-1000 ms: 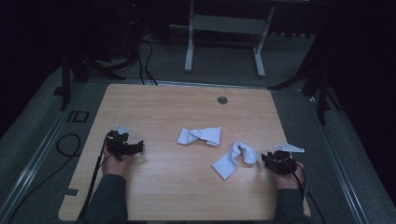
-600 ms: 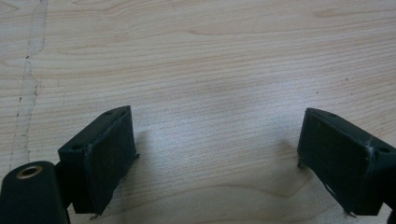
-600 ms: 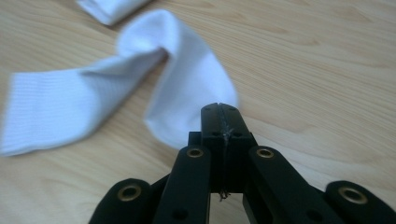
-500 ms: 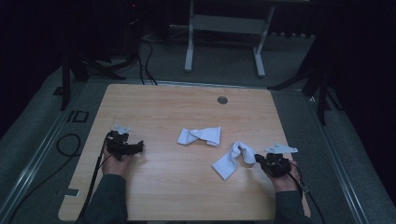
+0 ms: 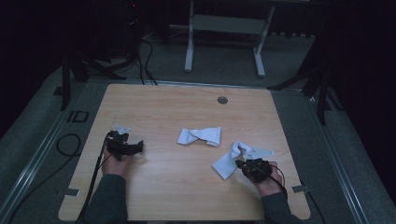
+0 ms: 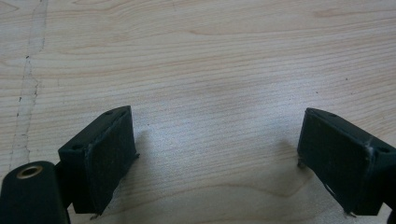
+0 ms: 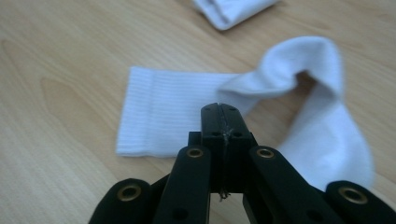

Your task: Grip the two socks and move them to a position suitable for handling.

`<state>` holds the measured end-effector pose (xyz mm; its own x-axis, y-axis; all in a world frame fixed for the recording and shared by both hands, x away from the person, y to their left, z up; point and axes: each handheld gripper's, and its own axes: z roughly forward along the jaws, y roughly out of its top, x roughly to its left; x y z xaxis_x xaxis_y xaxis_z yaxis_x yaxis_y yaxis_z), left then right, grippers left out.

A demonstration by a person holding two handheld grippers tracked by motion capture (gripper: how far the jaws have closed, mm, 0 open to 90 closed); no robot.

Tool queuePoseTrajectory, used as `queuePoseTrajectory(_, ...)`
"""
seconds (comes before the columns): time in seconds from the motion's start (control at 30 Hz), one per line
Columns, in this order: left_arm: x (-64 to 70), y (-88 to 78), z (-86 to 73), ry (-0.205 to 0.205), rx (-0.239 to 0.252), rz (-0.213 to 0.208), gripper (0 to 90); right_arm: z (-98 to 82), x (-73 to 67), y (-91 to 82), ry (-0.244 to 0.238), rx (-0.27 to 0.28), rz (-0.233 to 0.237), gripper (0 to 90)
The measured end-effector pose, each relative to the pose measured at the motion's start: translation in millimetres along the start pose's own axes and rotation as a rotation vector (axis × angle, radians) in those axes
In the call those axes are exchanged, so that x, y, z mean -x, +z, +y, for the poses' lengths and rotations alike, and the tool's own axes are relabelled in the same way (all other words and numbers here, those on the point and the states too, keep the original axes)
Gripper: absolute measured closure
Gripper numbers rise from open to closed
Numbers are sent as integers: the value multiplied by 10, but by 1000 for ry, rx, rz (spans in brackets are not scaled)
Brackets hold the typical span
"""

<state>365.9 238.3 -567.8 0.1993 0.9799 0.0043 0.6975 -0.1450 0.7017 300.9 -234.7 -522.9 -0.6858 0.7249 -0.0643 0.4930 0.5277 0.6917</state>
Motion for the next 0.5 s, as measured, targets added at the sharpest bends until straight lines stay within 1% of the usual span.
queuePoseTrajectory(0.13, 0, 0, 0, 0, 0, 0, 114, -5, -66, 91, -16, -16, 24, 898)
queuePoseTrajectory(0.43, 1, -1, -1, 0, 0, 0, 114, -13, -197, 286, -58, -76, 52, 898)
queuePoseTrajectory(0.5, 1, -2, -1, 0, 0, 0, 114, -11, -222, 313, -68, -81, 57, 898)
